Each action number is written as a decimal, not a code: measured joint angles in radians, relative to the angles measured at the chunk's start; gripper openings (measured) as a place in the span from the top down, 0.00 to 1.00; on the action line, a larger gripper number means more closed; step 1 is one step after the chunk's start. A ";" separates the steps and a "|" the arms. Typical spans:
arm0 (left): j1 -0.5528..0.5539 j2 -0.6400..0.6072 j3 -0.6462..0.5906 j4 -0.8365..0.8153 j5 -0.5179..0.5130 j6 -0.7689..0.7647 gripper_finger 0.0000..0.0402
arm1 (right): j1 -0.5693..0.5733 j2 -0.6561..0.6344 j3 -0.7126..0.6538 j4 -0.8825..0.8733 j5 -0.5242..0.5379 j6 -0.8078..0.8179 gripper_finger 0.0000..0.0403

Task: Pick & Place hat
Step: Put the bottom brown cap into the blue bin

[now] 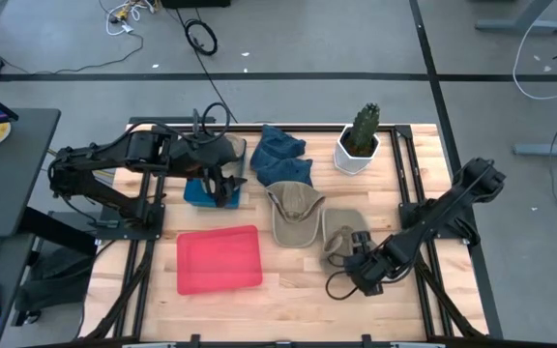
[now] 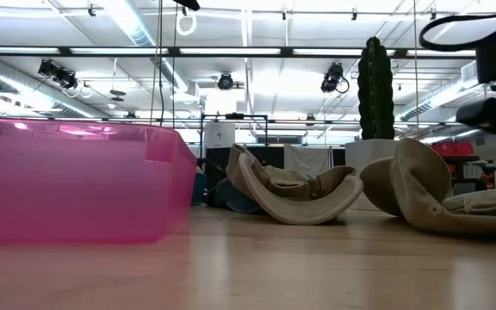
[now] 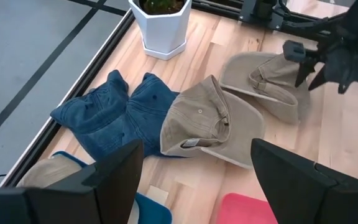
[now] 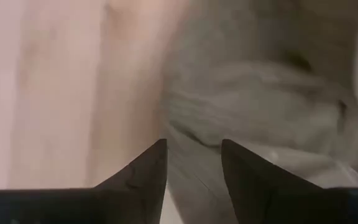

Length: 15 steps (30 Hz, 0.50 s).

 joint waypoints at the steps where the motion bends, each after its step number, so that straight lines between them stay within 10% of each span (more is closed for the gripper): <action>1: 0.000 0.000 0.000 0.001 0.000 0.000 0.25 | 0.001 0.011 0.000 0.024 -0.001 -0.008 0.62; 15: 0.000 0.000 0.000 0.001 0.000 -0.019 0.25 | 0.001 0.134 0.004 0.149 0.001 0.024 0.45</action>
